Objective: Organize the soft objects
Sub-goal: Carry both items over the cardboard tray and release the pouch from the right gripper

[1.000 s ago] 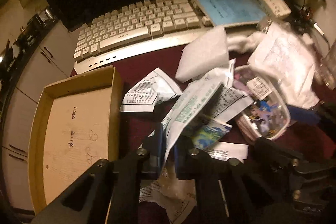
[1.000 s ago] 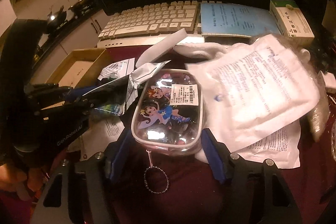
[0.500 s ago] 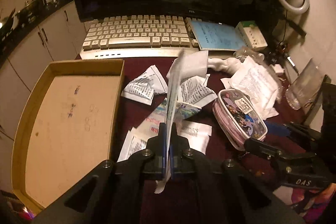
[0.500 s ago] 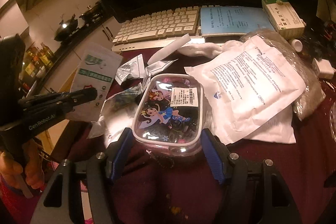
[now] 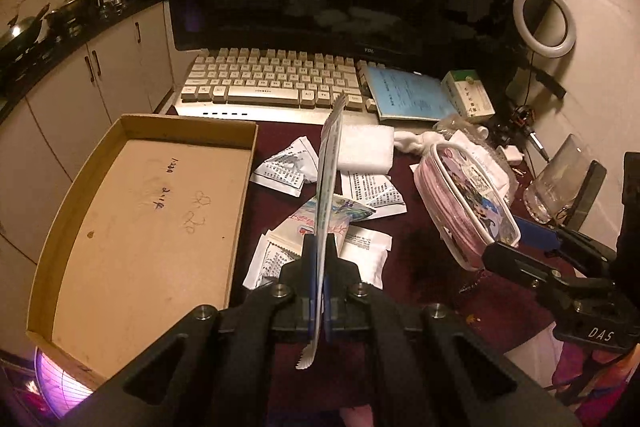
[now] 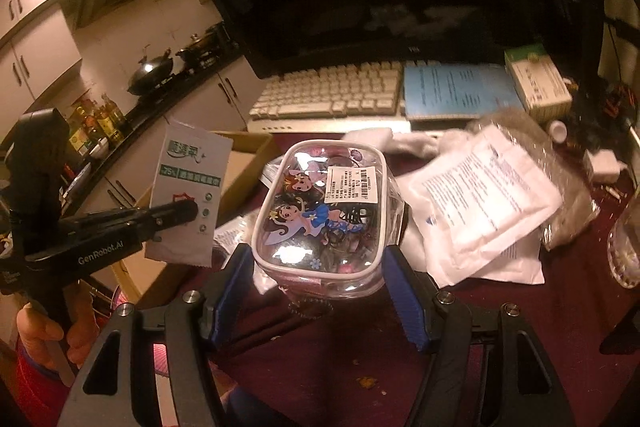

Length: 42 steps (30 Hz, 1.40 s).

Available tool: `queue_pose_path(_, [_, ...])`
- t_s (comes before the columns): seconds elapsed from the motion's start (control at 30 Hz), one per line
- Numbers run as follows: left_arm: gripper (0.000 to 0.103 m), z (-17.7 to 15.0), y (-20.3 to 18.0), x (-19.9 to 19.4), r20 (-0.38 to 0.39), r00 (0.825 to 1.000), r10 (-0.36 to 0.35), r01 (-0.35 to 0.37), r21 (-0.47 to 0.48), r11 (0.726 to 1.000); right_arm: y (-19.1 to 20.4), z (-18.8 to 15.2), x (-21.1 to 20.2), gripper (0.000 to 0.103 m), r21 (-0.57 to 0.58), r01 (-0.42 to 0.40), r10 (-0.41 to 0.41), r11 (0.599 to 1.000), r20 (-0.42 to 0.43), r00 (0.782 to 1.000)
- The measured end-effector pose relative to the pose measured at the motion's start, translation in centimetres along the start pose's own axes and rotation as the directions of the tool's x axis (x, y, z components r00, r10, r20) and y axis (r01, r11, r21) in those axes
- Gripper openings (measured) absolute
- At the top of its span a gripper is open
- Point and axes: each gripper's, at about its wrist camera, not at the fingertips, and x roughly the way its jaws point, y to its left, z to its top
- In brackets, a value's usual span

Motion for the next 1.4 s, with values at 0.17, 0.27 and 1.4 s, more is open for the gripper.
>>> queue_pose_path(0.17, [0.002,-0.6,1.4,-1.7,0.022,1.000,-0.013,0.014,-0.017,1.000,1.9,0.3,-0.8,0.071,-0.030,0.001,0.000,1.000,0.023,1.000])
queue_pose_path(0.27, [0.002,-1.2,2.8,-2.6,0.033,0.999,-0.026,0.027,-0.036,0.999,3.7,0.6,-0.8,0.071,-0.057,0.001,0.001,0.998,0.029,1.000])
queue_pose_path(1.4, [0.002,-2.4,15.9,0.9,-0.012,0.996,-0.084,0.077,-0.293,0.953,15.2,9.7,17.4,0.071,-0.316,-0.159,0.092,0.935,-0.215,0.972])
